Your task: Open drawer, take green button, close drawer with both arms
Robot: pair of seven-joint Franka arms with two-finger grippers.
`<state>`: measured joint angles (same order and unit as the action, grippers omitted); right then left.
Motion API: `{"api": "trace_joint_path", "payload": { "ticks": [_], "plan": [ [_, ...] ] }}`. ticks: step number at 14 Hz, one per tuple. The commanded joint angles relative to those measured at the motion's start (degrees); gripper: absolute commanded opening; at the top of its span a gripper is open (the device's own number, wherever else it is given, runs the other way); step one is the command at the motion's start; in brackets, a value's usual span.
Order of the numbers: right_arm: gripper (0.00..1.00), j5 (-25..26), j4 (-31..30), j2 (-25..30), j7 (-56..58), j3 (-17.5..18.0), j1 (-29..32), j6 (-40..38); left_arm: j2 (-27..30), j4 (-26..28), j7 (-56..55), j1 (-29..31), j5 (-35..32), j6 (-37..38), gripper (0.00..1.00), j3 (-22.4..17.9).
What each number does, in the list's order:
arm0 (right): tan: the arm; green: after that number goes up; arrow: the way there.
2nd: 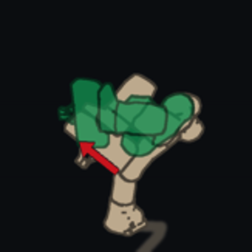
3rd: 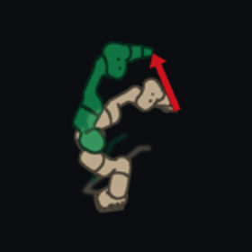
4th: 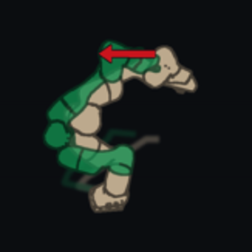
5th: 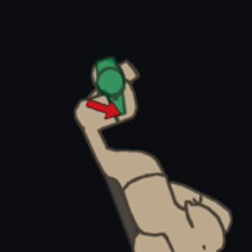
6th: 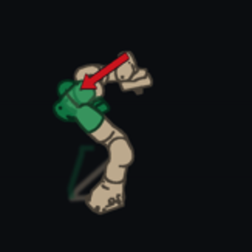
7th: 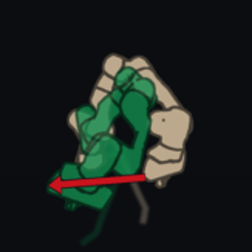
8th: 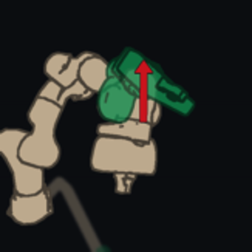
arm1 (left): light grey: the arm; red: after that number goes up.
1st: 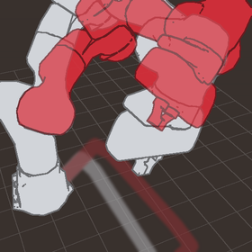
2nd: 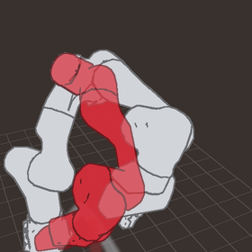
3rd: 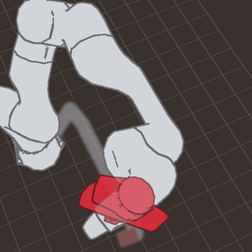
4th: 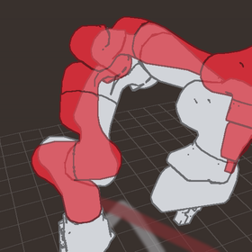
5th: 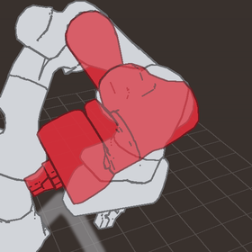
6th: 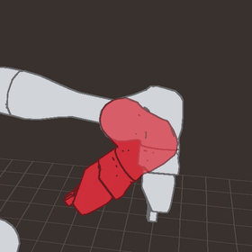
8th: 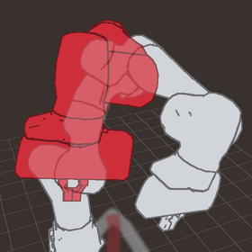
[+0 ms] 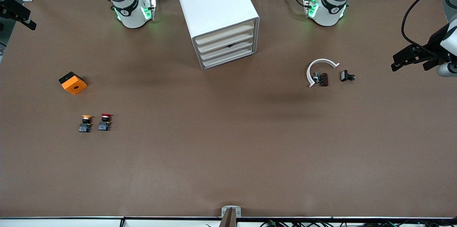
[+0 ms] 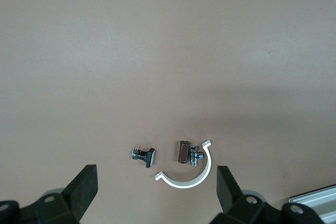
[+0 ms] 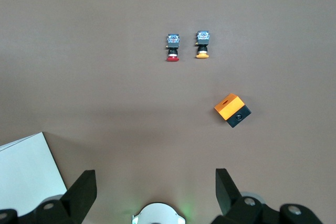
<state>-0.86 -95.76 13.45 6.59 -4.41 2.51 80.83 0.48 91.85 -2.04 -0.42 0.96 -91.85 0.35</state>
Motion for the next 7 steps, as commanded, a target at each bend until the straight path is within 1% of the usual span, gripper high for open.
{"api": "trace_joint_path", "payload": {
  "ticks": [1, 3, 7],
  "plan": [
    [1.0, 0.85, -0.48, 0.96, 0.61, 0.37, 0.83, -0.41, -0.66, -1.59, 0.46, 0.07, -1.4, 1.15, 1.0, 0.44],
    [1.0, 2.52, -0.39, 0.96, 0.62, 0.46, 0.74, -0.41, -1.27, -1.85, 0.11, -0.02, -1.4, 1.24, 1.0, 0.36],
    [1.0, 2.79, -0.39, 0.96, 0.53, 0.37, 0.83, -0.41, -1.71, -2.47, -0.07, -0.02, -1.31, 1.24, 1.0, 0.36]
  ]
}}
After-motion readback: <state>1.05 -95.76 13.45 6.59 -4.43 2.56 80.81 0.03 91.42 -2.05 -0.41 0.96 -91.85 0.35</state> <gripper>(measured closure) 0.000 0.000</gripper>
